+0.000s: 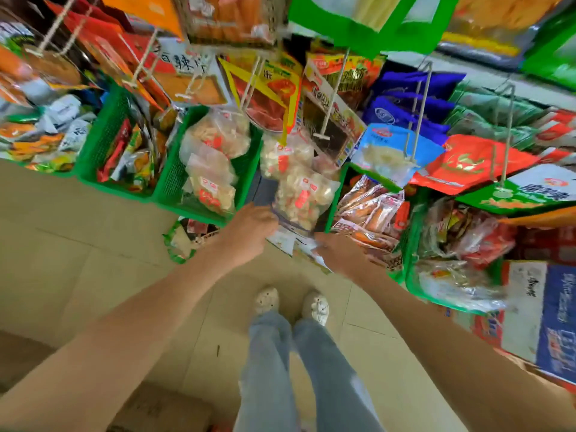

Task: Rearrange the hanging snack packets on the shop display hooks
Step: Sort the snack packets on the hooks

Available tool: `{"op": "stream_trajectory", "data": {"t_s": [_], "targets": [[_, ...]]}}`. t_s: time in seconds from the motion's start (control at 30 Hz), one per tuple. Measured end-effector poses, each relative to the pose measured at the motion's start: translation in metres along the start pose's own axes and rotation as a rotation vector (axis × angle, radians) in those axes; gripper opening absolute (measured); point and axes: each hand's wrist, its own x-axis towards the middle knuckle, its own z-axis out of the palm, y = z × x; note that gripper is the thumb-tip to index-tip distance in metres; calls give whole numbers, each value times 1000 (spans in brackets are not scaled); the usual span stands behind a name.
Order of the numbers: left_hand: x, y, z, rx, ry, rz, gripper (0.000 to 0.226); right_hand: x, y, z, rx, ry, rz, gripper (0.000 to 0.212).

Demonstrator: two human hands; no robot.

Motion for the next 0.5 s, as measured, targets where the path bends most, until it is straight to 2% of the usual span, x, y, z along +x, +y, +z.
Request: {"op": "stream_trajectory", "data": {"t_s": [0.07,0.13,0.23,0.37,0.5], "targets": [[-7,-16,28,-20,0,-31,22,15,4,27,-54,-75,-3,18],[-15,-32,54,8,-77,-85,24,32,7,57,-102,-147,-10,23],[-23,-61,95,17,-90,-114,25,69,16,104,-129,-178,-13,8],[-19,-96,160,-45,-185,-144,29,124,39,163,-74,-152,85,18],[-14,-131,233,-108,-153,-110,38,185,71,221,-171,-233,74,39]]}}
